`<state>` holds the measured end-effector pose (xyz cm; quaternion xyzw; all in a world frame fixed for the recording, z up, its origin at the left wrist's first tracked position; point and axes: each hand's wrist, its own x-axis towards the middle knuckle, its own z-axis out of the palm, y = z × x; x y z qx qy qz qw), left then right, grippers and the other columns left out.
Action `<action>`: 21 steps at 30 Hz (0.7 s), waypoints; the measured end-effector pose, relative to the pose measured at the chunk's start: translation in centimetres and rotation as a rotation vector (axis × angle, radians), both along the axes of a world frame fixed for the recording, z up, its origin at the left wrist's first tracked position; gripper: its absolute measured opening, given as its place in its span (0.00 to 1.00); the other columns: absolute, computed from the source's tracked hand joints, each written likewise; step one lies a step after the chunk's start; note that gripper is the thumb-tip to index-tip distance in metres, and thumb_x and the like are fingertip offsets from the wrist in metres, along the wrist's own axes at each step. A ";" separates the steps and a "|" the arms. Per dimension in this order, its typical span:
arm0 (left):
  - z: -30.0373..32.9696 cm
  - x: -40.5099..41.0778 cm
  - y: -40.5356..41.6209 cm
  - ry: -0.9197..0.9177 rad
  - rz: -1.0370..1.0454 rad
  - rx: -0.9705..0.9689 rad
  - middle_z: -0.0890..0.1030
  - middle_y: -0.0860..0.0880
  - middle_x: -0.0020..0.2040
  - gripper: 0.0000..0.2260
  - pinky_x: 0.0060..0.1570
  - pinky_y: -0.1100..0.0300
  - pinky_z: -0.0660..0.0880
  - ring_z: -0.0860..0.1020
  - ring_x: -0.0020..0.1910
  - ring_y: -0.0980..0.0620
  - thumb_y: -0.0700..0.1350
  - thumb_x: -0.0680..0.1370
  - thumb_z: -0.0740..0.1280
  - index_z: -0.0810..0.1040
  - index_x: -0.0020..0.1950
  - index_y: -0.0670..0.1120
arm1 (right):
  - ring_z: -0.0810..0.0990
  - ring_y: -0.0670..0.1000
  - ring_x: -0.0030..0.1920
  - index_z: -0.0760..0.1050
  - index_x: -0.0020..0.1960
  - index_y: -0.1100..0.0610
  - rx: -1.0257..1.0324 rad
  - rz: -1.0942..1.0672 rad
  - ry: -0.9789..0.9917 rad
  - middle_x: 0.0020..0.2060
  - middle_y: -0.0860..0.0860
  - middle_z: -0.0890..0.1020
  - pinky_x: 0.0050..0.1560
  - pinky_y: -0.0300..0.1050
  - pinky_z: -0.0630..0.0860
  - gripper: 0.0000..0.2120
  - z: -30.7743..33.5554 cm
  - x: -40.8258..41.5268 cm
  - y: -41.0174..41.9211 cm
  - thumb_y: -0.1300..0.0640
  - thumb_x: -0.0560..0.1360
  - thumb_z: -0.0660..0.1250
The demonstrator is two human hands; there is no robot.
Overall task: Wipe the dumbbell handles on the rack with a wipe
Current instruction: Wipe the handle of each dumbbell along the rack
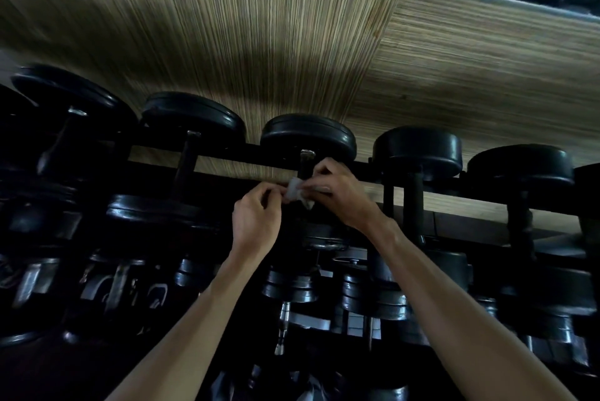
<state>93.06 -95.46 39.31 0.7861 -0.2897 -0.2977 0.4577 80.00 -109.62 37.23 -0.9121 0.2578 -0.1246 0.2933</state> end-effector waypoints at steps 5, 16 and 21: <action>-0.7 -0.5 0.9 -0.107 -0.064 -0.097 0.84 0.53 0.37 0.11 0.23 0.55 0.68 0.74 0.23 0.50 0.44 0.82 0.61 0.83 0.47 0.50 | 0.75 0.52 0.50 0.84 0.54 0.52 -0.070 -0.050 -0.030 0.48 0.48 0.75 0.50 0.46 0.73 0.08 -0.3 -0.1 -0.1 0.53 0.76 0.72; -2.0 -0.7 1.4 -0.125 -0.036 -0.184 0.82 0.55 0.33 0.16 0.29 0.53 0.74 0.79 0.31 0.52 0.48 0.80 0.57 0.81 0.39 0.49 | 0.75 0.52 0.51 0.83 0.47 0.55 -0.097 0.016 -0.007 0.50 0.48 0.76 0.51 0.51 0.76 0.05 0.0 0.0 -1.1 0.53 0.75 0.73; -2.1 -0.8 1.3 -0.141 -0.022 -0.182 0.82 0.54 0.32 0.15 0.26 0.60 0.68 0.76 0.27 0.53 0.46 0.80 0.58 0.81 0.39 0.49 | 0.77 0.50 0.50 0.83 0.48 0.54 -0.093 0.081 0.001 0.50 0.48 0.78 0.47 0.50 0.77 0.05 0.2 -0.7 -1.1 0.53 0.76 0.72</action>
